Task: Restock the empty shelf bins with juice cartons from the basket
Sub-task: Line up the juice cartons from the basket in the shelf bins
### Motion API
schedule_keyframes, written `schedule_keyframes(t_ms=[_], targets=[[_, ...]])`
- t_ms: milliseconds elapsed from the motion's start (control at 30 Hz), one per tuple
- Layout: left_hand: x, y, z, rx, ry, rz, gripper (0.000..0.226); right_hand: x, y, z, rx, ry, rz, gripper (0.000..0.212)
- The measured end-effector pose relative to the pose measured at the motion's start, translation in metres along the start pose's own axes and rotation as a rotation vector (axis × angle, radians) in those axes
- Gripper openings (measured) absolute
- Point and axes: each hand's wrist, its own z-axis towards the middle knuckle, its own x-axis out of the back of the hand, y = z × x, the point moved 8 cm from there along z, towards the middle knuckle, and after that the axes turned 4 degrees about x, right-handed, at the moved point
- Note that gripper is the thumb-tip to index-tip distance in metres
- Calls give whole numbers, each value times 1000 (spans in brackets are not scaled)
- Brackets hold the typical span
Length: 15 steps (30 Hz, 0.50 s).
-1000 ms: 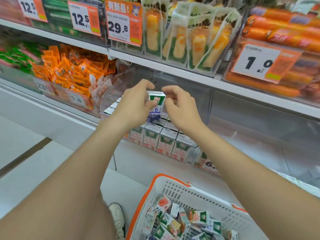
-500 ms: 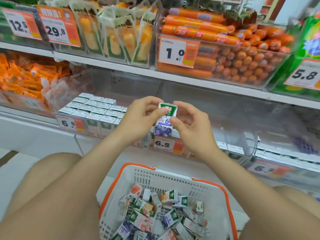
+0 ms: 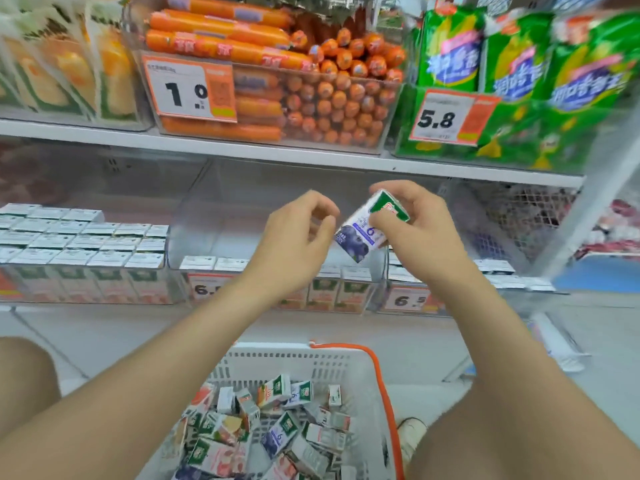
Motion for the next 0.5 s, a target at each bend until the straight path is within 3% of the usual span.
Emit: schedule_keyframes(t_ms=[100,167,333,500], targets=[[-40,10,1,-52,-78,92,15,44,2,0,92,160,-240,32],[-64,13,0,-103,-128,169,21,63,9,6,159,165,-376,38],[-112,9,-8,-95,-293,261,44,67,71,38,123,-78,-802,46],[-125,2,-11,-100,-275,244,55,44,121,50,1,-275,-952,55]])
